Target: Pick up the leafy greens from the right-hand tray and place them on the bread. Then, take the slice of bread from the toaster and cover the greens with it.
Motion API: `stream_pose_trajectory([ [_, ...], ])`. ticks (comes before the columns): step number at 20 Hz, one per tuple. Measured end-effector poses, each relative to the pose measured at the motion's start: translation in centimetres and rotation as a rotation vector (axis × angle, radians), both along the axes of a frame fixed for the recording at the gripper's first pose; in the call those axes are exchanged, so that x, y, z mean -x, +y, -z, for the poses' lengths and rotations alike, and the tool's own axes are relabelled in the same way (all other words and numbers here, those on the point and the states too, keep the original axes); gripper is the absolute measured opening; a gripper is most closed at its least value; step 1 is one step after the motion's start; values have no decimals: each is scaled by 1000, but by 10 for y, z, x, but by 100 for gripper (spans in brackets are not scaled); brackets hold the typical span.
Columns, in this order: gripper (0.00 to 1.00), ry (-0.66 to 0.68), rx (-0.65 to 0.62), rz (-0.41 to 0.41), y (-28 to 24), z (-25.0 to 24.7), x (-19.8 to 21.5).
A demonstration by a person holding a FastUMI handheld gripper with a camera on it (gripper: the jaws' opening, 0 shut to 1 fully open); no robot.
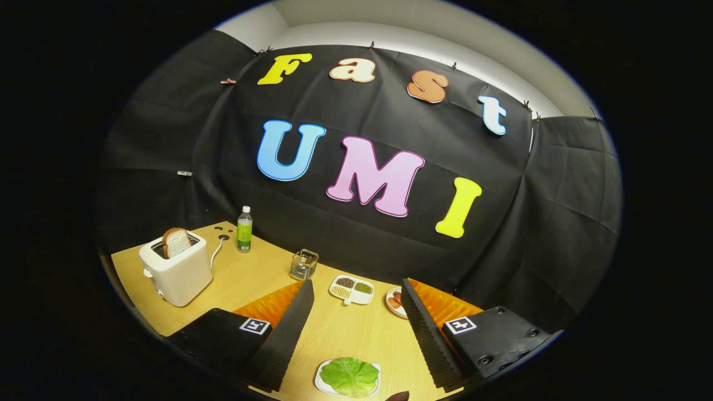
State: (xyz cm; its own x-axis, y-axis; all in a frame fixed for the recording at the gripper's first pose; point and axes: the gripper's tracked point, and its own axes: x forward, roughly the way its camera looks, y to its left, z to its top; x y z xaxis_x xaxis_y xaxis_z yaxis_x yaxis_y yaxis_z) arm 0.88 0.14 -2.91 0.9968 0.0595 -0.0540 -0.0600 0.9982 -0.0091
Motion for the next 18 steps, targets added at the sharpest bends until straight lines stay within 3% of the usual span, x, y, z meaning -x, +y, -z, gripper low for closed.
stream_pose_trajectory([
  [11, 97, 228, 24, -126, -43, 119, 2],
  [18, 96, 475, -14, -267, -26, 223, 15],
])
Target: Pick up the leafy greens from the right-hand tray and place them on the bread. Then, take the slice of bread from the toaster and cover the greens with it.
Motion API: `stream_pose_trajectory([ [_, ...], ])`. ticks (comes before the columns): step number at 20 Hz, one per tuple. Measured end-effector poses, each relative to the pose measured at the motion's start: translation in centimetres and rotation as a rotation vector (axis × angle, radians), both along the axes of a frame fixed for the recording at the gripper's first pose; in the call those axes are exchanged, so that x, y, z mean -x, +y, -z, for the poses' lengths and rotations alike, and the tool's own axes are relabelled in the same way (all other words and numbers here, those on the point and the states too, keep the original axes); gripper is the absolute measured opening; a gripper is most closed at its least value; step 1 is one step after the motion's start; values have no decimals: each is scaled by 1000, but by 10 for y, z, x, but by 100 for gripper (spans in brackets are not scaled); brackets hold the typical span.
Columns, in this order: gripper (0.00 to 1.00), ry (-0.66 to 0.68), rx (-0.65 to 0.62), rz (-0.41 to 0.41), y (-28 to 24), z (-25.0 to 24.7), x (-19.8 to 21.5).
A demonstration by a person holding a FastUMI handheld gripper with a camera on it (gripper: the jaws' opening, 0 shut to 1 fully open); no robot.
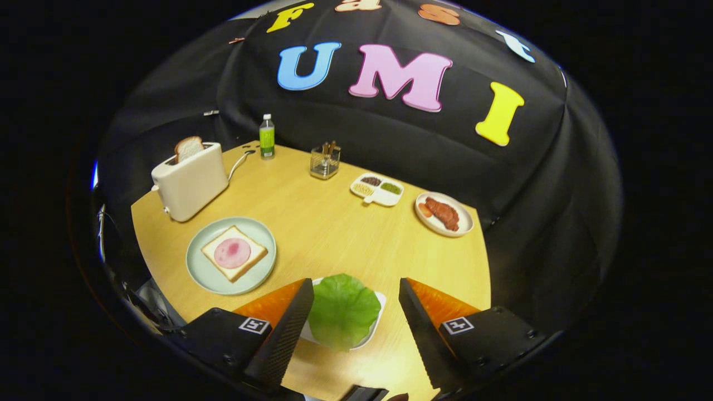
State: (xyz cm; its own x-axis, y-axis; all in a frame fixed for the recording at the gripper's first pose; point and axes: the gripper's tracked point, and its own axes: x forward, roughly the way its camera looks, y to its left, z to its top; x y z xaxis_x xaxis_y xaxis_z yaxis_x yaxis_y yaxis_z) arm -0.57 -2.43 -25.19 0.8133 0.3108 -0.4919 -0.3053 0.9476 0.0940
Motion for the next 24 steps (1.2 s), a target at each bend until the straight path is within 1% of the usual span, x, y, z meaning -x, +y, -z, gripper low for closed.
stream_pose_trajectory([
  [3, 94, 114, 5, -43, 12, 44, 3],
  [4, 91, 157, 3, -55, 17, 59, 3],
  [5, 85, 200, 0, -60, 23, 74, 3],
  [6, 82, 230, -9, -61, 28, 85, 2],
  [7, 75, 255, -16, -58, 31, 94, 1],
  [8, 71, 277, -20, -57, 34, 102, 0],
  [9, 64, 298, -16, -58, 35, 110, 0],
  [10, 62, 322, 0, -58, 35, 120, 3],
  [11, 62, 350, 1, -73, 37, 123, 7],
  [12, 62, 346, -27, -67, 39, 121, 5],
  [13, 59, 367, -48, -59, 40, 124, 8],
  [14, 57, 355, -61, -41, 40, 121, 3],
  [15, 51, 350, -64, -36, 36, 124, 4],
  [17, 11, 352, -77, -31, 36, 125, 5],
  [18, 9, 363, -84, -26, 35, 124, 6],
  [19, 8, 347, -94, -15, 34, 117, 5],
  [21, 7, 285, -96, 2, 29, 95, 1],
  [24, 7, 210, -91, 1, 25, 58, 3],
])
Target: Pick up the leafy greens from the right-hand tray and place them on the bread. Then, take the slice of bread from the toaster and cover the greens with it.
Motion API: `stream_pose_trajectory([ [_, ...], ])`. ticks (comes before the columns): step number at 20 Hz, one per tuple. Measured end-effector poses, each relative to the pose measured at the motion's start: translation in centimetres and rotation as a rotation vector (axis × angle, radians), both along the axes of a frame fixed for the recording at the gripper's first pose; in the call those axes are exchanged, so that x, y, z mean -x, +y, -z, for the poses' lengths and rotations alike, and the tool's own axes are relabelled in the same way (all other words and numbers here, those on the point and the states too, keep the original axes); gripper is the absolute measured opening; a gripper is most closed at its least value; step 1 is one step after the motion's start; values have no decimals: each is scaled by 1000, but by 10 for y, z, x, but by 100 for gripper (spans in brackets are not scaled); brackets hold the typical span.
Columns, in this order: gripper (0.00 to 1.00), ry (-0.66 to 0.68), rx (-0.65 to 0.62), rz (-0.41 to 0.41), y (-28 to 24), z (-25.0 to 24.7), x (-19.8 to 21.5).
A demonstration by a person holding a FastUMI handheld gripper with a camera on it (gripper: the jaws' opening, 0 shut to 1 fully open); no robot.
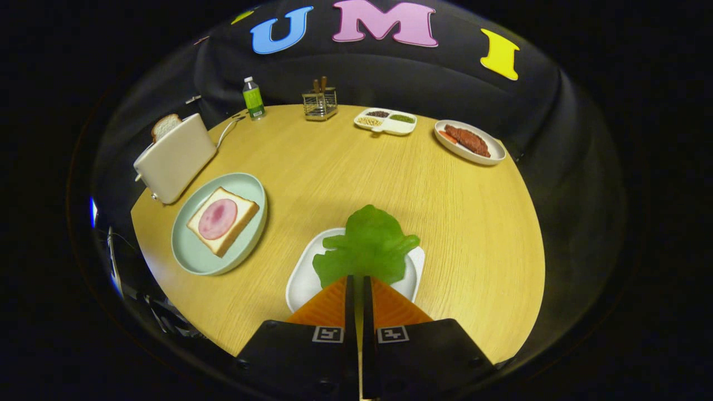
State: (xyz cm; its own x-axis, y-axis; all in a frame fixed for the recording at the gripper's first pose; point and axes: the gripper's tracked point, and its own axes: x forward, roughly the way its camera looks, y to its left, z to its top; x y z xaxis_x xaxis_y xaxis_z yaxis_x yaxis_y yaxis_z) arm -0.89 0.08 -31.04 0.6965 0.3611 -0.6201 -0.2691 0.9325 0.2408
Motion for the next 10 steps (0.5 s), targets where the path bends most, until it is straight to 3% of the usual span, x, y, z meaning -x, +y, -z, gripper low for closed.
stream_pose_trajectory([
  [5, 7, -91, -29, -26, 21, -62, 5],
  [10, 7, -145, -57, -112, 75, -106, 8],
])
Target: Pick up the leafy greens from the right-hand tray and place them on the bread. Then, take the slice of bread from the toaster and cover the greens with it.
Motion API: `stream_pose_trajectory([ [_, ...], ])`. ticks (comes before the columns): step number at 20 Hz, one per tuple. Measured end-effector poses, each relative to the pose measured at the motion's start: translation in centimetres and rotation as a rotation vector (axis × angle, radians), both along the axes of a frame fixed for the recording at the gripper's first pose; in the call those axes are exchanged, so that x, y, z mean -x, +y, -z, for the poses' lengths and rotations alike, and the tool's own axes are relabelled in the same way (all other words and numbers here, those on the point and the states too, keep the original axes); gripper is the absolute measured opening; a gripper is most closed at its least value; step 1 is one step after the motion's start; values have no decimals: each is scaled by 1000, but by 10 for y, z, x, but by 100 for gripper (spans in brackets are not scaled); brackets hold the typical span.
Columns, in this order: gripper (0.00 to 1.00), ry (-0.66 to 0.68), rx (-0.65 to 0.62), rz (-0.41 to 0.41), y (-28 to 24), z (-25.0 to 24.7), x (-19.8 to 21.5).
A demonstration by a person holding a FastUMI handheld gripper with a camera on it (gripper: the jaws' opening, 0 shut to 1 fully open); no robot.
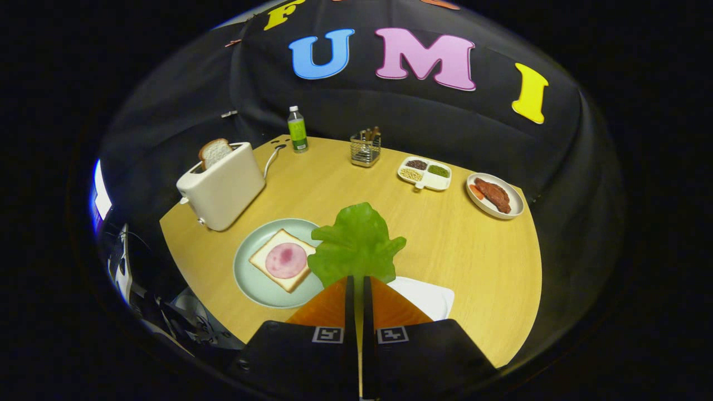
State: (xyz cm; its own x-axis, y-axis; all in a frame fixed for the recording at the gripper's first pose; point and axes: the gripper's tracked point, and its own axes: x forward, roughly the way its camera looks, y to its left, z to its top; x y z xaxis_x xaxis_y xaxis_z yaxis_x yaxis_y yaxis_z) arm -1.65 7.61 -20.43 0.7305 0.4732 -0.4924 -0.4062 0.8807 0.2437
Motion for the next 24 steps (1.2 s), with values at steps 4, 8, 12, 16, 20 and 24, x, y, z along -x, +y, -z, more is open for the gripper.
stream_pose_trajectory([
  [4, 7, -16, -9, -57, 45, -17, 0],
  [8, 7, -13, -7, -105, 79, -22, 1],
  [12, 7, 1, -8, -139, 104, -22, -2],
  [16, 7, 15, 15, -170, 122, -14, -8],
  [20, 21, 30, 66, -151, 129, 3, -18],
  [24, 96, 1, 46, -138, 137, -3, -22],
])
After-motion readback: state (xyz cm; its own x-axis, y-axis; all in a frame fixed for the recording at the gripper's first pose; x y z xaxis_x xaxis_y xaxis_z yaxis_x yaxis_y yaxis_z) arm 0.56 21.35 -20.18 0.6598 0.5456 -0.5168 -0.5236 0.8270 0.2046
